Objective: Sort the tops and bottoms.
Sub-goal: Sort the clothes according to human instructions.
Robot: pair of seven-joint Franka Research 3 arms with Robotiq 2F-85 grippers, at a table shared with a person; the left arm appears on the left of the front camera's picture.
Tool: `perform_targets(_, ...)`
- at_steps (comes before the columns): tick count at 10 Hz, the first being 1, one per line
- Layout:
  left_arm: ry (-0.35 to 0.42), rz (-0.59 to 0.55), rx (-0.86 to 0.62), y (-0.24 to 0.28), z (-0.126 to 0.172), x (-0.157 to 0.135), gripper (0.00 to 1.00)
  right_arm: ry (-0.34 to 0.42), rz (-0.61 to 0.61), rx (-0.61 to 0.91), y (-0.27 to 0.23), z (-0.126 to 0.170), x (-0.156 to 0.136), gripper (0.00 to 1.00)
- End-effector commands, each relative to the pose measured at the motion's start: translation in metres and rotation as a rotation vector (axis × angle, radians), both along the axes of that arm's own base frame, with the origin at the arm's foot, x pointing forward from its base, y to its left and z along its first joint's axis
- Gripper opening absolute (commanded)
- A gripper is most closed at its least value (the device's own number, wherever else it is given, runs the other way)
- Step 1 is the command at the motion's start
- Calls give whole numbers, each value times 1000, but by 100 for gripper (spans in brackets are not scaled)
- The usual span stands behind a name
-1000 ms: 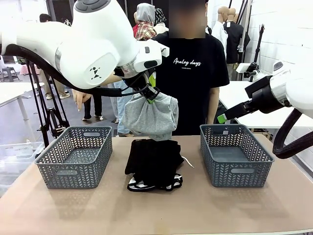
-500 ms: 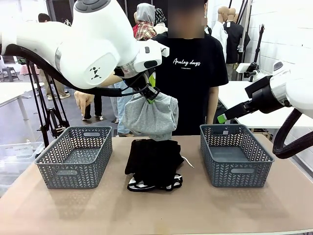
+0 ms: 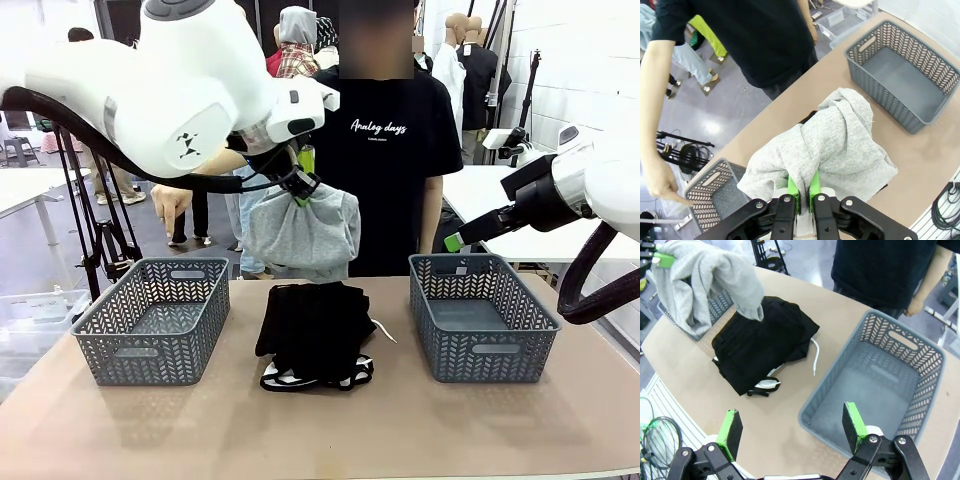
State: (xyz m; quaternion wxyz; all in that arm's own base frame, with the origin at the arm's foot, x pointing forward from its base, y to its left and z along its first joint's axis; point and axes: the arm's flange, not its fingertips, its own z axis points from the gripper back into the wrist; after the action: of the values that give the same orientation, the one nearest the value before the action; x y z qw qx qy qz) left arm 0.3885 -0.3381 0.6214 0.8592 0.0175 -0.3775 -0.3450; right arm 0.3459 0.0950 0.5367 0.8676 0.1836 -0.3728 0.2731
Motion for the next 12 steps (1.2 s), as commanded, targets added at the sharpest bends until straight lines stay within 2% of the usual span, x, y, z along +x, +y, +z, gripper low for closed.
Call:
perform_targets(1,-44,48,-31,42,8,-14,0,8,6,24,1,-2,2,100)
perform_targets(4,26,169,6,84,1,-21,0,8,6,24,1,-2,2,100)
perform_targets(6,53,254,-43,123,-2,-23,0,8,6,24,1,-2,2,100)
perform_targets(7,36,259,-66,130,3,-24,0,8,6,24,1,-2,2,100)
perform_targets(8,45,220,-2,109,-4,-16,0,8,6,24,1,-2,2,100)
perform_targets(12,56,228,-7,113,-9,-20,0,8,6,24,1,-2,2,100)
